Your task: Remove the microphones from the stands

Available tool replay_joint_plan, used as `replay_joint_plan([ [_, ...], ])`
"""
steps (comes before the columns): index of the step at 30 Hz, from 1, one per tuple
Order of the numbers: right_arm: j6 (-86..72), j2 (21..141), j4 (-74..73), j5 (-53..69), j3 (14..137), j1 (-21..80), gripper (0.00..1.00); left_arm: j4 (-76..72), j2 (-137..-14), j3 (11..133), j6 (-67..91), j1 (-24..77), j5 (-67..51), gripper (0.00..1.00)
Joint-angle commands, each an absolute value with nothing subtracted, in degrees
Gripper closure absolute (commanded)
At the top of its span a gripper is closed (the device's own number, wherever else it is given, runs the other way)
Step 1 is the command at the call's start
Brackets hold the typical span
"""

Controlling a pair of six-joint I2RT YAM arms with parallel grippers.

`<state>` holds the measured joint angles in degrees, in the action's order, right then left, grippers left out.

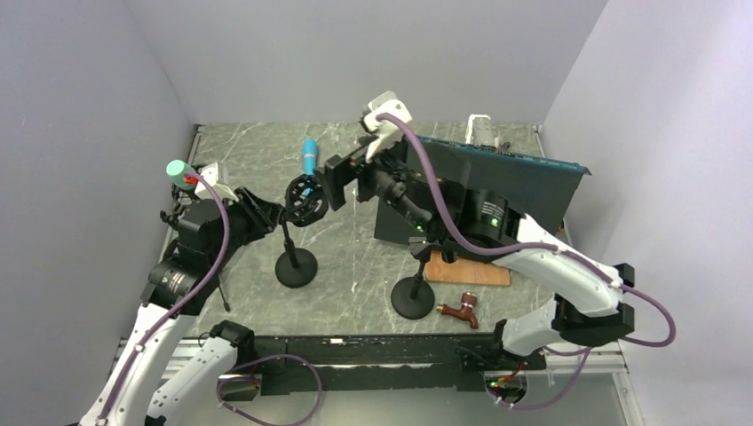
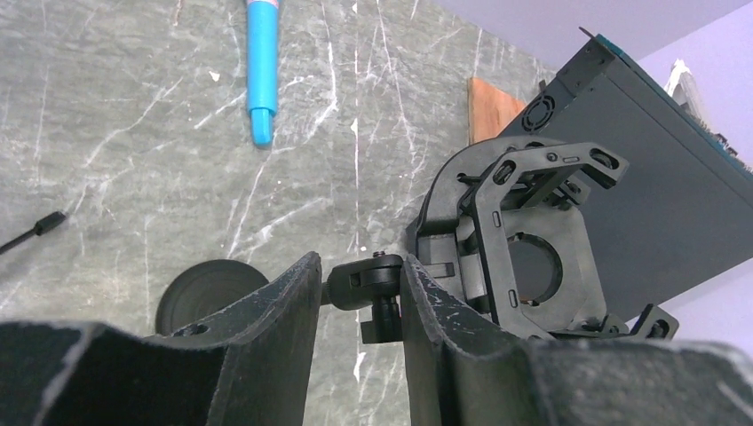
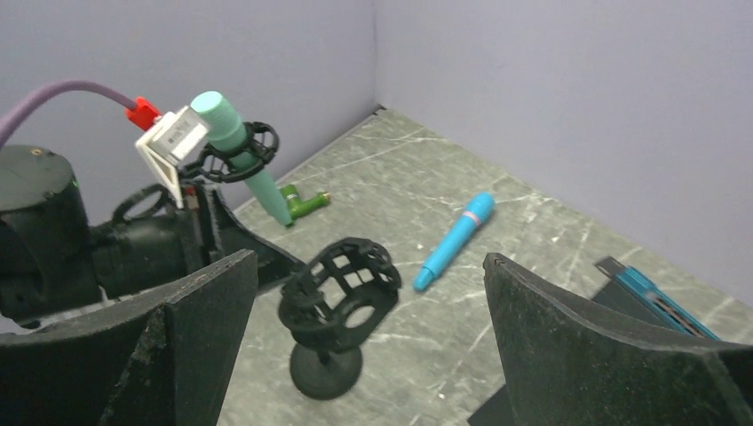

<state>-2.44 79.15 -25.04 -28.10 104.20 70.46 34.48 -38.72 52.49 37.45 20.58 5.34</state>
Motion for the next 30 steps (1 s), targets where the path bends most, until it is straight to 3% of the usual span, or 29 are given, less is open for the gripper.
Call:
replay_joint_plan([
  [1,-5.9,84.3,-28.4,-23.1,110.9,71.4,0.0,61.4,-40.9,46.3,39.4,22.3,10.0,0.59],
  [11,-5.6,92.5,-32.4,-20.6,112.0,73.6,0.01,65.0,-40.3,45.6,43.7,24.2,12.6,0.59],
  [20,-2.9,95.7,-29.6,-19.8,108.1,73.6,0.24,64.4,-37.6,46.4,42.6,24.2,11.1,0.57],
  [26,-2.2,97.8,-29.0,-19.0,107.8,73.5,0.3,62.3,-35.4,50.3,40.7,24.2,13.5,0.37],
  [30,-3.2,98.1,-29.3,-18.7,107.0,73.6,0.3,61.0,-37.3,50.9,39.9,24.2,11.9,0.33],
])
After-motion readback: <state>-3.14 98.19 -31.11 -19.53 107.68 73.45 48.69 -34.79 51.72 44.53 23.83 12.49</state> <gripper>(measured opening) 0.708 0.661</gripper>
